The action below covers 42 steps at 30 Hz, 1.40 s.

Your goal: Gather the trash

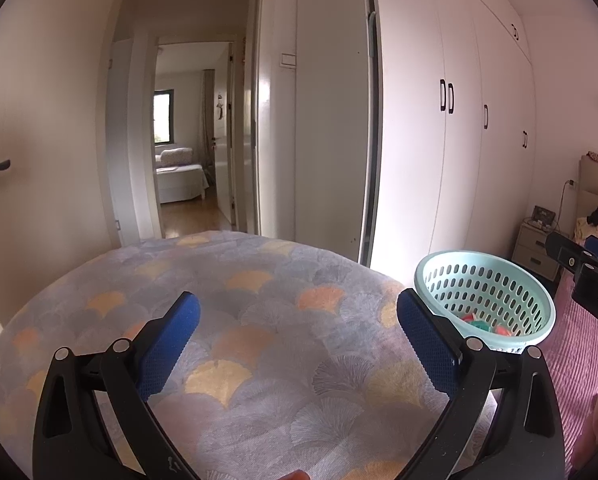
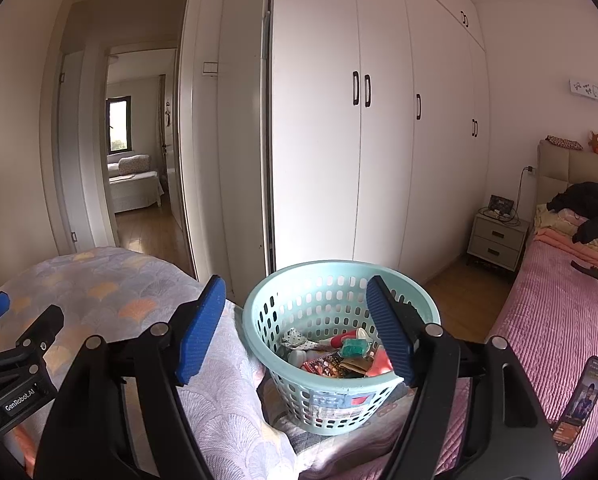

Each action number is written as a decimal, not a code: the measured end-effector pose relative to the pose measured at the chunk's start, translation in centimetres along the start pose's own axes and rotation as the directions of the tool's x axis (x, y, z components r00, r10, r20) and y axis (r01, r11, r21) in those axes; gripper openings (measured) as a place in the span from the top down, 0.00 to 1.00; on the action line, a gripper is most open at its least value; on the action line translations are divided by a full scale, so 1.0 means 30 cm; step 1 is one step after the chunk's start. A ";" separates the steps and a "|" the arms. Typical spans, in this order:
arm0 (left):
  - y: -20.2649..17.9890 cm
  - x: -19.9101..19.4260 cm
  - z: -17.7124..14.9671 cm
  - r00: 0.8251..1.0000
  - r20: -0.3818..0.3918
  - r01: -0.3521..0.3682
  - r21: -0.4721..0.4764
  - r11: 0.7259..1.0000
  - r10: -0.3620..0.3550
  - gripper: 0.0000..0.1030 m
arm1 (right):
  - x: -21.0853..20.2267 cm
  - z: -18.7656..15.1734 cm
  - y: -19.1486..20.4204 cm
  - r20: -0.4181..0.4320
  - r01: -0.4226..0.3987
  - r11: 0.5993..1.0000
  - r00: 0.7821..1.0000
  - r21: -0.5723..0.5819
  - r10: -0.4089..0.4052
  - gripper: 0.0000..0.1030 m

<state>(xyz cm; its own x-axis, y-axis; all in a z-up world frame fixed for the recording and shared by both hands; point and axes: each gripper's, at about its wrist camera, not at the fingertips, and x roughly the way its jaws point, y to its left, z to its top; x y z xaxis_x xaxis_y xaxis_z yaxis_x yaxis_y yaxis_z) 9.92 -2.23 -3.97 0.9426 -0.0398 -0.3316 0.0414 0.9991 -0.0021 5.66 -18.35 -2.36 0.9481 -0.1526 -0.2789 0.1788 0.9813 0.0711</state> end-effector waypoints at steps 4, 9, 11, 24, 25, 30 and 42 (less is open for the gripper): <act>-0.002 0.000 -0.001 1.000 -0.003 0.000 0.003 1.000 0.000 0.07 | 0.001 0.000 -0.001 -0.002 0.000 1.000 1.000 0.000 0.000 0.33; -0.006 0.001 -0.003 1.000 -0.002 -0.011 0.018 1.000 0.011 0.07 | 0.004 -0.001 -0.001 -0.005 0.005 1.000 1.000 0.000 -0.005 0.33; -0.006 -0.001 -0.004 1.000 0.001 -0.016 0.021 1.000 0.016 0.07 | 0.004 -0.002 -0.002 -0.005 0.006 1.000 1.000 -0.001 -0.006 0.33; 0.003 -0.010 -0.001 1.000 0.008 -0.017 0.034 0.999 0.017 0.07 | 0.005 -0.005 -0.004 -0.007 0.009 1.000 1.000 -0.001 -0.009 0.33; 0.004 -0.012 -0.001 1.000 0.009 -0.018 0.035 0.999 0.018 0.07 | 0.005 -0.005 -0.005 -0.007 0.009 1.000 1.000 -0.002 -0.009 0.33; 0.003 -0.010 0.001 1.000 0.010 -0.018 0.035 0.999 0.018 0.07 | 0.003 -0.006 -0.005 -0.005 0.011 1.000 1.000 -0.002 -0.011 0.33; 0.005 -0.010 0.005 1.000 0.010 -0.016 0.038 0.999 0.016 0.07 | 0.009 0.003 -0.004 -0.002 0.008 1.000 1.000 -0.009 -0.008 0.33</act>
<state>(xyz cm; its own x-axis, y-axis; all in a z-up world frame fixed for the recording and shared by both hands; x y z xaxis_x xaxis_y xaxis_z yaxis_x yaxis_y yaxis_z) 9.69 -2.05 -3.73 0.9463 -0.0244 -0.3224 0.0388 0.9985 0.0386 5.93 -18.52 -2.36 0.9461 -0.1604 -0.2813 0.1842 0.9811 0.0601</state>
